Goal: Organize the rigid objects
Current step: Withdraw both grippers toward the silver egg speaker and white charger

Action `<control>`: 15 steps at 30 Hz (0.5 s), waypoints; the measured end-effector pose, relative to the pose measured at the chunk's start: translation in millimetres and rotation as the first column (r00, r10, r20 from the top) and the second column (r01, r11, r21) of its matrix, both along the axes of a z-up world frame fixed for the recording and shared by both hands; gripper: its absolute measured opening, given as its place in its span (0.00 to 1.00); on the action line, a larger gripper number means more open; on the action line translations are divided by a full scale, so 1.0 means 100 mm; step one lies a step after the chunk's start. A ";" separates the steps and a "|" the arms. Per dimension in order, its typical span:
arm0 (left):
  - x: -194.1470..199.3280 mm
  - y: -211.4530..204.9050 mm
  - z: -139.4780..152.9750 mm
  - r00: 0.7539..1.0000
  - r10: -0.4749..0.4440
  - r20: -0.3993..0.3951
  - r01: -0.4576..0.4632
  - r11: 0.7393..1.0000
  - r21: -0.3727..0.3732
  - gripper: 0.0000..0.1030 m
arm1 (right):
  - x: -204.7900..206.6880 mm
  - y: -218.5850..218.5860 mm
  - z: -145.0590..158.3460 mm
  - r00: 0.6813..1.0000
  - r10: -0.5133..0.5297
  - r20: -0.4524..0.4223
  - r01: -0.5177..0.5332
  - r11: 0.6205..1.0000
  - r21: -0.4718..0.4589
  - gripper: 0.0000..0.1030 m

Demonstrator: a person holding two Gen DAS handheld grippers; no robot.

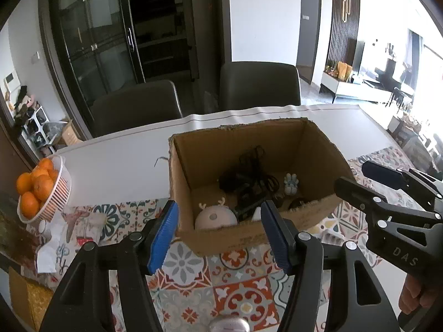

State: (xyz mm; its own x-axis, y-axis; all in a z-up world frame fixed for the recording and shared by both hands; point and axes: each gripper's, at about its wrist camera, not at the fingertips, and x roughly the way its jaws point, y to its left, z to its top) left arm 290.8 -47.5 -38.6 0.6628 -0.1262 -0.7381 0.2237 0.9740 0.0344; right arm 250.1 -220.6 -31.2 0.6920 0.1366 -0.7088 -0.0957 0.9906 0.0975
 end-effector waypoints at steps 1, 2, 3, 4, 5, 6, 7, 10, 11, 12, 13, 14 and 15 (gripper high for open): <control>-0.04 0.02 0.00 1.000 0.001 0.003 -0.001 1.000 -0.003 0.60 | -0.04 0.01 0.00 1.000 -0.003 0.003 0.003 1.000 0.001 0.55; -0.07 0.03 -0.01 1.000 0.004 0.006 -0.004 1.000 -0.002 0.60 | -0.08 0.01 0.00 1.000 -0.006 0.008 0.006 1.000 0.002 0.57; -0.12 0.04 -0.01 1.000 0.008 0.013 -0.008 1.000 0.001 0.60 | -0.11 0.01 0.00 1.000 -0.010 0.012 0.010 1.000 0.003 0.57; -0.17 0.06 -0.02 1.000 0.011 0.017 -0.011 1.000 0.006 0.60 | -0.15 0.02 0.00 1.000 -0.013 0.016 0.013 1.000 0.002 0.57; -0.20 0.07 -0.03 1.000 0.014 0.020 -0.015 1.000 0.009 0.61 | -0.19 0.03 -0.01 1.000 -0.018 0.024 0.018 1.000 -0.004 0.57; -0.24 0.09 -0.04 1.000 0.018 0.022 -0.018 1.000 0.008 0.61 | -0.23 0.03 -0.01 0.999 -0.021 0.029 0.022 1.000 -0.007 0.57; -0.29 0.11 -0.06 1.000 0.023 0.021 -0.023 1.000 0.006 0.61 | -0.26 0.04 -0.02 0.999 -0.023 0.032 0.024 1.000 -0.011 0.58; -0.39 0.15 -0.12 0.999 0.036 0.021 -0.036 0.999 0.000 0.61 | -0.35 0.07 -0.06 0.999 -0.019 0.032 0.019 1.000 -0.009 0.60; -0.42 0.16 -0.14 0.999 0.038 0.021 -0.038 0.999 -0.001 0.61 | -0.38 0.08 -0.08 0.999 -0.017 0.032 0.017 1.000 -0.008 0.60; -0.46 0.18 -0.16 0.999 0.040 0.020 -0.040 0.999 -0.002 0.61 | -0.41 0.09 -0.10 0.999 -0.017 0.033 0.017 1.000 -0.008 0.60; -0.49 0.18 -0.18 0.999 0.043 0.021 -0.043 0.999 0.000 0.61 | -0.44 0.10 -0.11 0.999 -0.017 0.035 0.017 1.000 -0.008 0.60; -0.53 0.20 -0.20 0.999 0.047 0.023 -0.047 0.999 -0.002 0.61 | -0.47 0.11 -0.13 0.999 -0.015 0.036 0.016 1.000 -0.009 0.60; -0.56 0.21 -0.22 0.999 0.048 0.022 -0.047 0.999 -0.008 0.61 | -0.50 0.12 -0.15 0.999 -0.013 0.037 0.013 1.000 -0.009 0.60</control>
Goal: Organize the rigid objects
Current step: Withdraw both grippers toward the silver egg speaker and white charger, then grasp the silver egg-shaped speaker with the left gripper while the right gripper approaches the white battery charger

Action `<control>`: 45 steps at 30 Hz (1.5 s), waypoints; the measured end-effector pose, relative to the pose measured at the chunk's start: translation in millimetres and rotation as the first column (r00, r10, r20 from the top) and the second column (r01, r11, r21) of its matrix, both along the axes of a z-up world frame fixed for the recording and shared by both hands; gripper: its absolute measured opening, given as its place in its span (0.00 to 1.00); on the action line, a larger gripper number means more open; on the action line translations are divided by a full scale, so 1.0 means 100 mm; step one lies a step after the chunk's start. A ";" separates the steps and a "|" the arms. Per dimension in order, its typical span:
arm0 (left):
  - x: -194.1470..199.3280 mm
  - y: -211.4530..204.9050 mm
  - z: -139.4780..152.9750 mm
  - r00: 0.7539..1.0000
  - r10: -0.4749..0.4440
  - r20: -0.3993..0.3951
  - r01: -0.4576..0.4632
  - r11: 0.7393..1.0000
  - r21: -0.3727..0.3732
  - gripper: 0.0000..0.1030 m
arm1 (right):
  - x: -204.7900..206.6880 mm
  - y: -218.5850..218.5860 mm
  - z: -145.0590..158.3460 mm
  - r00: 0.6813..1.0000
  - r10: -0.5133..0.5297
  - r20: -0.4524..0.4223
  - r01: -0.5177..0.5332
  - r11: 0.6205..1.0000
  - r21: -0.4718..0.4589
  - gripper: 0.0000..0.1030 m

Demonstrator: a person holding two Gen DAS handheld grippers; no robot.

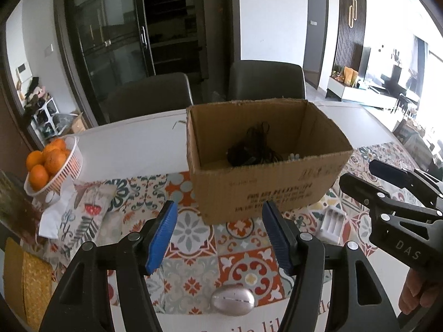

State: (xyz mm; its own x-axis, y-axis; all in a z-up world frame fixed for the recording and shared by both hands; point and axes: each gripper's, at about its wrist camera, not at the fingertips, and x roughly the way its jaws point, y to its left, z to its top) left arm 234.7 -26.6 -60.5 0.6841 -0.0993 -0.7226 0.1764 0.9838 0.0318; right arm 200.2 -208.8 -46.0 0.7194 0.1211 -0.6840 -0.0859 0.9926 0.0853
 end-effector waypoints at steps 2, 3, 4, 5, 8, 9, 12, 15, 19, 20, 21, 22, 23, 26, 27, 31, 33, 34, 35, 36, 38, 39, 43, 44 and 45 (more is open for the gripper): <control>-0.07 0.02 -0.04 1.000 -0.001 0.000 0.001 1.000 -0.009 0.62 | -0.06 0.01 -0.04 1.000 0.002 0.001 -0.002 1.000 0.003 0.61; -0.11 0.03 -0.06 1.000 -0.001 0.002 0.001 1.000 -0.013 0.63 | -0.10 0.01 -0.07 1.000 -0.001 0.001 0.001 1.000 0.003 0.62; -0.14 0.03 -0.08 1.000 0.001 0.005 -0.001 1.000 -0.015 0.65 | -0.13 0.01 -0.09 1.000 -0.006 0.004 0.006 1.000 0.006 0.63; -0.18 0.05 -0.10 1.000 0.002 0.010 -0.002 1.000 -0.025 0.66 | -0.17 0.01 -0.11 1.000 -0.011 0.009 0.011 1.000 0.007 0.65; -0.26 0.06 -0.15 1.000 -0.003 0.009 0.003 0.999 -0.038 0.66 | -0.26 0.01 -0.16 0.999 -0.035 0.013 0.035 0.999 0.013 0.68; -0.28 0.07 -0.17 1.000 -0.005 0.009 0.005 0.999 -0.038 0.66 | -0.30 0.01 -0.18 0.999 -0.042 0.013 0.042 0.999 0.014 0.68; -0.36 0.07 -0.25 1.000 -0.011 0.008 0.011 0.999 -0.035 0.67 | -0.39 0.01 -0.25 0.998 -0.064 0.015 0.064 0.998 0.004 0.68; -0.45 0.08 -0.34 1.000 -0.017 0.000 0.017 0.999 -0.035 0.67 | -0.48 0.00 -0.31 0.995 -0.098 0.028 0.098 0.995 -0.008 0.70; -0.53 0.10 -0.47 1.000 -0.012 -0.011 0.011 0.999 -0.052 0.71 | -0.59 -0.01 -0.40 0.991 -0.129 0.035 0.129 0.992 -0.014 0.74; -0.55 0.11 -0.51 1.000 -0.005 -0.018 0.004 0.998 -0.055 0.71 | -0.61 -0.01 -0.44 0.990 -0.134 0.034 0.135 0.991 -0.019 0.74; -0.56 0.11 -0.54 1.000 -0.003 -0.024 0.001 0.998 -0.059 0.71 | -0.64 -0.01 -0.47 0.989 -0.141 0.033 0.142 0.990 -0.020 0.74; -0.58 0.12 -0.58 1.000 0.000 -0.031 -0.002 0.998 -0.063 0.71 | -0.65 -0.02 -0.50 0.989 -0.146 0.031 0.147 0.989 -0.020 0.74; -0.60 0.12 -0.62 0.999 0.003 -0.037 -0.006 0.998 -0.065 0.71 | -0.68 -0.02 -0.54 0.988 -0.155 0.027 0.156 0.988 -0.021 0.76; -0.65 0.12 -0.75 0.998 0.003 -0.059 -0.007 0.998 -0.070 0.71 | -0.74 -0.05 -0.62 0.984 -0.177 0.019 0.177 0.984 -0.018 0.78; -0.67 0.13 -0.78 0.998 0.005 -0.061 -0.009 0.998 -0.068 0.71 | -0.75 -0.05 -0.65 0.983 -0.185 0.017 0.185 0.982 -0.019 0.79; -0.73 0.15 -0.92 0.997 0.005 -0.072 -0.010 0.997 -0.074 0.72 | -0.83 -0.06 -0.73 0.972 -0.233 0.028 0.233 0.972 -0.037 0.82; -0.75 0.16 -0.98 0.997 0.002 -0.081 -0.009 0.997 -0.076 0.72 | -0.86 -0.06 -0.76 0.967 -0.252 0.040 0.253 0.966 -0.044 0.83; -0.76 0.17 -1.02 0.996 -0.001 -0.085 -0.006 0.997 -0.080 0.72 | -0.87 -0.06 -0.77 0.965 -0.259 0.044 0.261 0.964 -0.044 0.84; -0.76 0.18 -1.06 0.996 -0.003 -0.091 -0.004 0.997 -0.080 0.73 | -0.87 -0.06 -0.79 0.964 -0.263 0.044 0.265 0.963 -0.042 0.85; -0.76 0.18 -1.10 0.995 -0.005 -0.098 -0.002 0.997 -0.079 0.73 | -0.87 -0.06 -0.81 0.963 -0.266 0.041 0.267 0.963 -0.040 0.86; -0.73 0.19 -1.18 0.994 -0.007 -0.112 -0.002 0.997 -0.082 0.73 | -0.85 -0.06 -0.86 0.963 -0.267 0.029 0.268 0.963 -0.043 0.86; -0.71 0.19 -1.22 0.993 -0.006 -0.120 -0.003 0.997 -0.081 0.73 | -0.84 -0.05 -0.90 0.964 -0.265 0.022 0.266 0.963 -0.044 0.86; -0.67 0.18 -1.33 0.991 -0.024 -0.128 0.014 0.997 -0.077 0.73 | -0.77 -0.06 -1.03 0.961 -0.276 -0.027 0.275 0.961 -0.035 0.86; -0.67 0.17 -1.35 0.991 -0.032 -0.127 0.023 0.997 -0.072 0.73 | -0.76 -0.08 -1.07 0.959 -0.281 -0.036 0.280 0.960 -0.027 0.86; -0.66 0.16 -1.36 0.991 -0.040 -0.124 0.032 0.997 -0.067 0.73 | -0.75 -0.09 -1.09 0.958 -0.284 -0.040 0.284 0.959 -0.024 0.86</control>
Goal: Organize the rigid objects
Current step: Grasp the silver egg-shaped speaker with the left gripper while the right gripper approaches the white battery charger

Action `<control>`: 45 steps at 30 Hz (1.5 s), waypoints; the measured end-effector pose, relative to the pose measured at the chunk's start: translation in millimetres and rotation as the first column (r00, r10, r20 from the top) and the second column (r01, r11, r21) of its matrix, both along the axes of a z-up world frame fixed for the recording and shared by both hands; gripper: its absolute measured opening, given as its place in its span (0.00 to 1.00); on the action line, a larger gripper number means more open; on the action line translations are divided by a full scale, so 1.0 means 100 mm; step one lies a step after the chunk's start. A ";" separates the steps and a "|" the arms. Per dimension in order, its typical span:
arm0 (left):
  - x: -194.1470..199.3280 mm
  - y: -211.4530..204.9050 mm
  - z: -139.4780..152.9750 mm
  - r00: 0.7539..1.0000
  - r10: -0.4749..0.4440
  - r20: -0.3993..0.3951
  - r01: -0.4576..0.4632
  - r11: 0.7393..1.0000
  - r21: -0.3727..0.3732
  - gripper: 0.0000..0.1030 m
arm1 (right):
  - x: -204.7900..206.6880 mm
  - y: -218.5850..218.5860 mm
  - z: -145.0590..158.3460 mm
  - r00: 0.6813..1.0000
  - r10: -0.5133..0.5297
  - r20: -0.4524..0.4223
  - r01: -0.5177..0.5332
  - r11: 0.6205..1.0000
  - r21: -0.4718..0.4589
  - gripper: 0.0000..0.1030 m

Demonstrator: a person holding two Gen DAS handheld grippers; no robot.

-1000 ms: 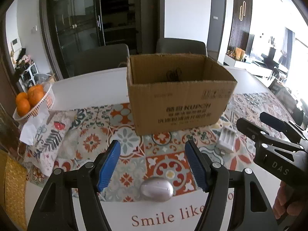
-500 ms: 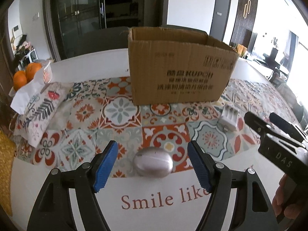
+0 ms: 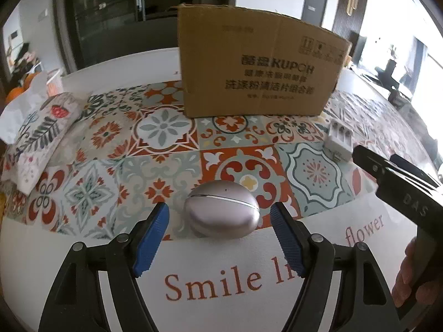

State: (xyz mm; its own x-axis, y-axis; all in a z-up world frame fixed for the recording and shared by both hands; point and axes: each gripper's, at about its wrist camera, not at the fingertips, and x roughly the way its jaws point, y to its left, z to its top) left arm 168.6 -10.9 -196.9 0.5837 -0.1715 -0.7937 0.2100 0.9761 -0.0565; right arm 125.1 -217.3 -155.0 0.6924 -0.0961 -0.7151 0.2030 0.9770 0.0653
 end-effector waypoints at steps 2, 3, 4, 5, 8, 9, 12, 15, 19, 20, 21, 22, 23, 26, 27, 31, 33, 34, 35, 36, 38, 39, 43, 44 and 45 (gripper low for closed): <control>0.01 -0.02 -0.04 1.000 -0.015 0.006 0.015 1.000 0.012 0.73 | 0.03 -0.02 -0.06 1.000 -0.014 -0.017 0.014 1.000 0.007 0.86; 0.03 -0.02 -0.06 1.000 -0.021 0.008 0.021 1.000 0.016 0.73 | 0.04 -0.03 -0.07 1.000 -0.018 -0.025 0.018 1.000 0.016 0.86; 0.04 -0.03 -0.08 1.000 -0.026 0.008 0.026 0.999 0.022 0.73 | 0.05 -0.05 -0.09 0.999 -0.025 -0.029 0.026 0.999 0.023 0.86; 0.06 -0.04 -0.09 1.000 -0.028 0.006 0.028 0.999 0.020 0.73 | 0.07 -0.05 -0.10 0.999 -0.032 -0.027 0.033 0.999 0.021 0.86; 0.10 -0.05 -0.14 0.999 -0.033 0.002 0.033 0.999 0.011 0.73 | 0.11 -0.06 -0.14 0.999 -0.045 -0.024 0.046 0.999 0.013 0.86; 0.11 -0.05 -0.15 0.999 -0.036 0.002 0.036 0.999 0.010 0.73 | 0.14 -0.07 -0.16 0.998 -0.052 -0.027 0.052 0.999 0.014 0.86; 0.14 -0.06 -0.19 0.999 -0.038 0.006 0.038 0.999 0.004 0.73 | 0.21 -0.09 -0.20 0.997 -0.070 -0.028 0.070 0.998 0.009 0.86; 0.17 -0.06 -0.20 0.999 -0.037 0.014 0.037 0.999 0.002 0.73 | 0.28 -0.10 -0.23 0.996 -0.087 -0.022 0.087 0.996 -0.002 0.86; 0.20 -0.06 -0.24 0.999 -0.033 0.016 0.033 0.999 0.002 0.73 | 0.37 -0.10 -0.27 0.994 -0.104 -0.023 0.104 0.994 -0.020 0.86; 0.21 -0.06 -0.25 0.999 -0.029 0.015 0.029 1.000 -0.001 0.73 | 0.39 -0.10 -0.28 0.994 -0.108 -0.023 0.107 0.994 -0.020 0.86; 0.21 -0.05 -0.25 1.000 -0.025 0.015 0.025 1.000 -0.004 0.73 | 0.41 -0.11 -0.29 0.994 -0.110 -0.023 0.109 0.994 -0.021 0.86; 0.21 -0.05 -0.26 1.000 -0.023 0.016 0.023 1.000 -0.006 0.73 | 0.44 -0.11 -0.31 0.994 -0.110 -0.025 0.110 0.994 -0.025 0.86; 0.21 -0.05 -0.27 1.000 -0.021 0.017 0.021 1.000 -0.001 0.72 | 0.46 -0.11 -0.32 0.993 -0.113 -0.027 0.113 0.993 -0.031 0.86; 0.20 -0.07 -0.29 1.000 -0.027 0.015 0.027 1.000 0.002 0.72 | 0.52 -0.13 -0.36 0.992 -0.122 -0.038 0.121 0.992 -0.024 0.86; 0.20 -0.07 -0.28 1.000 -0.026 0.016 0.026 1.000 0.000 0.72 | 0.53 -0.13 -0.36 0.992 -0.123 -0.041 0.123 0.992 -0.019 0.86; 0.23 -0.07 -0.29 1.000 -0.015 0.017 0.015 1.000 0.006 0.71 | 0.63 -0.15 -0.39 0.989 -0.138 -0.060 0.136 0.990 -0.027 0.86; 0.24 -0.08 -0.29 1.000 -0.010 0.016 0.010 1.000 0.013 0.70 | 0.70 -0.16 -0.44 0.985 -0.149 -0.091 0.147 0.989 -0.034 0.86; 0.24 -0.08 -0.29 1.000 -0.009 0.016 0.008 1.000 0.014 0.70 | 0.74 -0.17 -0.46 0.983 -0.149 -0.106 0.147 0.989 -0.023 0.86; 0.25 -0.08 -0.29 1.000 -0.006 0.018 0.006 1.000 0.019 0.69 | 0.77 -0.18 -0.49 0.982 -0.147 -0.122 0.147 0.989 -0.013 0.86; 0.25 -0.09 -0.29 1.000 -0.005 0.017 0.005 1.000 0.022 0.68 | 0.80 -0.18 -0.51 0.979 -0.150 -0.136 0.149 0.989 -0.014 0.86; 0.26 -0.09 -0.29 1.000 0.001 0.017 -0.001 1.000 0.025 0.66 | 0.82 -0.19 -0.53 0.975 -0.164 -0.148 0.161 0.987 -0.028 0.86; 0.26 -0.09 -0.29 1.000 0.003 0.018 -0.003 1.000 0.027 0.65 | 0.82 -0.20 -0.53 0.975 -0.168 -0.146 0.166 0.986 -0.027 0.85; 0.26 -0.10 -0.29 1.000 0.003 0.019 -0.003 1.000 0.029 0.63 | 0.81 -0.21 -0.52 0.973 -0.180 -0.143 0.177 0.984 -0.034 0.77; 0.26 -0.10 -0.29 1.000 0.002 0.019 -0.003 1.000 0.029 0.63 | 0.81 -0.22 -0.51 0.974 -0.178 -0.138 0.175 0.984 -0.034 0.67; 0.26 -0.10 -0.29 1.000 0.002 0.019 -0.003 1.000 0.029 0.63 | 0.82 -0.22 -0.51 0.976 -0.171 -0.132 0.167 0.985 -0.038 0.58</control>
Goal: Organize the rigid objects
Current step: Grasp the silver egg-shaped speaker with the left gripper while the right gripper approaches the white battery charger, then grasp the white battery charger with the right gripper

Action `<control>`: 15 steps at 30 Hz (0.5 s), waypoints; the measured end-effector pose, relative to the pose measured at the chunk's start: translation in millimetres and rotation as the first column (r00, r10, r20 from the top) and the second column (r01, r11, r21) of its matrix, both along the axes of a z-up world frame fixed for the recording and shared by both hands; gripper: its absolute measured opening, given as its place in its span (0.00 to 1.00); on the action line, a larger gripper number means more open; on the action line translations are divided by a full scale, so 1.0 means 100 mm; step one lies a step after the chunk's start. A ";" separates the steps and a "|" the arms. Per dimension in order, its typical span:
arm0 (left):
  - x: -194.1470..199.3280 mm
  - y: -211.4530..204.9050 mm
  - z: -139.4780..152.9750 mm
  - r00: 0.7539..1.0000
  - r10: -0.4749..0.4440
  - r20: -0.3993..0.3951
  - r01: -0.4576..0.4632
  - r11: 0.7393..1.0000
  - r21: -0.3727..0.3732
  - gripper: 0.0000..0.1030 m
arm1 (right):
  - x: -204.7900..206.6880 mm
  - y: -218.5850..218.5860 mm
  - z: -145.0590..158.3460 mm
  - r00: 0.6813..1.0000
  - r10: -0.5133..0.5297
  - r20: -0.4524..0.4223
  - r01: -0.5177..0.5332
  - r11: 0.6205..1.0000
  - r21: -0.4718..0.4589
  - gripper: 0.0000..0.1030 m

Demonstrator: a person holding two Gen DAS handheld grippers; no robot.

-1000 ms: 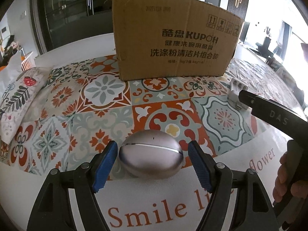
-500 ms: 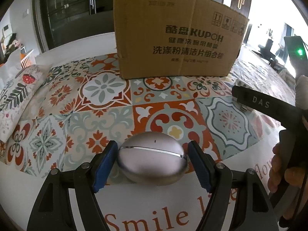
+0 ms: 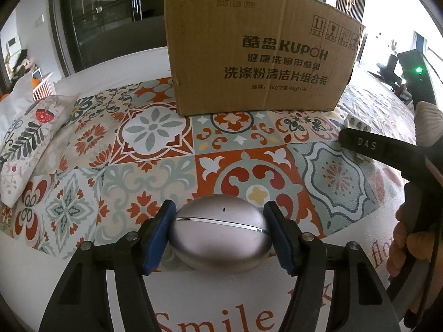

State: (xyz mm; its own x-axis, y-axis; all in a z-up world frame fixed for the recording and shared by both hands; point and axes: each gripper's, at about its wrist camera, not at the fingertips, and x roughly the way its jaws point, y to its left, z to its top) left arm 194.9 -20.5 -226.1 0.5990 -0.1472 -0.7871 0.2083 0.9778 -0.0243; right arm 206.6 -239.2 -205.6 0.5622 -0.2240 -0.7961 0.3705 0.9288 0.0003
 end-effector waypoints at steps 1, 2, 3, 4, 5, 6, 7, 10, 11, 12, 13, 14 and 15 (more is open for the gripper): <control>0.00 0.00 0.00 1.000 0.000 0.000 0.000 1.000 0.001 0.63 | 0.00 0.00 0.01 1.000 0.010 0.001 -0.010 1.000 -0.007 0.56; 0.00 -0.01 0.00 1.000 0.000 0.001 0.000 1.000 0.002 0.63 | -0.01 0.00 0.01 1.000 0.018 0.004 -0.018 1.000 -0.003 0.55; -0.01 0.00 0.00 1.000 0.000 0.002 0.000 1.000 0.000 0.63 | -0.03 -0.01 0.01 1.000 0.023 0.005 -0.023 1.000 -0.003 0.54; -0.01 0.01 0.00 1.000 0.002 0.001 -0.002 1.000 -0.005 0.63 | -0.05 -0.01 0.02 1.000 0.030 0.007 -0.030 1.000 -0.003 0.53; -0.01 0.01 0.00 1.000 0.002 0.002 -0.002 1.000 -0.012 0.63 | -0.08 -0.01 0.01 0.999 0.037 0.010 -0.037 0.999 0.002 0.53; -0.02 0.02 0.01 1.000 0.001 0.002 -0.001 1.000 -0.015 0.63 | -0.13 0.00 0.01 0.998 0.054 0.017 -0.054 0.998 0.014 0.53; -0.04 0.02 0.01 1.000 -0.002 0.002 0.002 1.000 -0.019 0.63 | -0.17 0.03 0.01 0.997 0.073 0.019 -0.073 0.997 0.015 0.52; -0.08 0.03 0.01 1.000 -0.004 0.003 0.004 1.000 -0.019 0.63 | -0.26 0.07 0.01 0.993 0.115 0.023 -0.115 0.993 0.019 0.52; -0.09 0.03 0.01 1.000 -0.004 0.003 0.004 1.000 -0.022 0.63 | -0.31 0.08 0.02 0.992 0.121 0.028 -0.121 0.992 0.017 0.52; -0.10 0.03 0.01 1.000 -0.004 0.004 0.005 1.000 -0.025 0.63 | -0.35 0.08 0.03 0.991 0.129 0.035 -0.130 0.991 0.019 0.52; -0.12 0.03 0.01 1.000 -0.005 0.004 0.005 1.000 -0.029 0.63 | -0.38 0.10 0.03 0.990 0.139 0.038 -0.140 0.990 0.021 0.52; -0.13 0.03 0.01 1.000 -0.004 0.005 0.004 0.999 -0.033 0.63 | -0.42 0.12 0.04 0.987 0.153 0.043 -0.154 0.988 0.019 0.52; -0.15 0.03 0.02 1.000 -0.004 0.006 0.005 0.999 -0.036 0.63 | -0.47 0.15 0.06 0.985 0.169 0.046 -0.169 0.986 0.010 0.52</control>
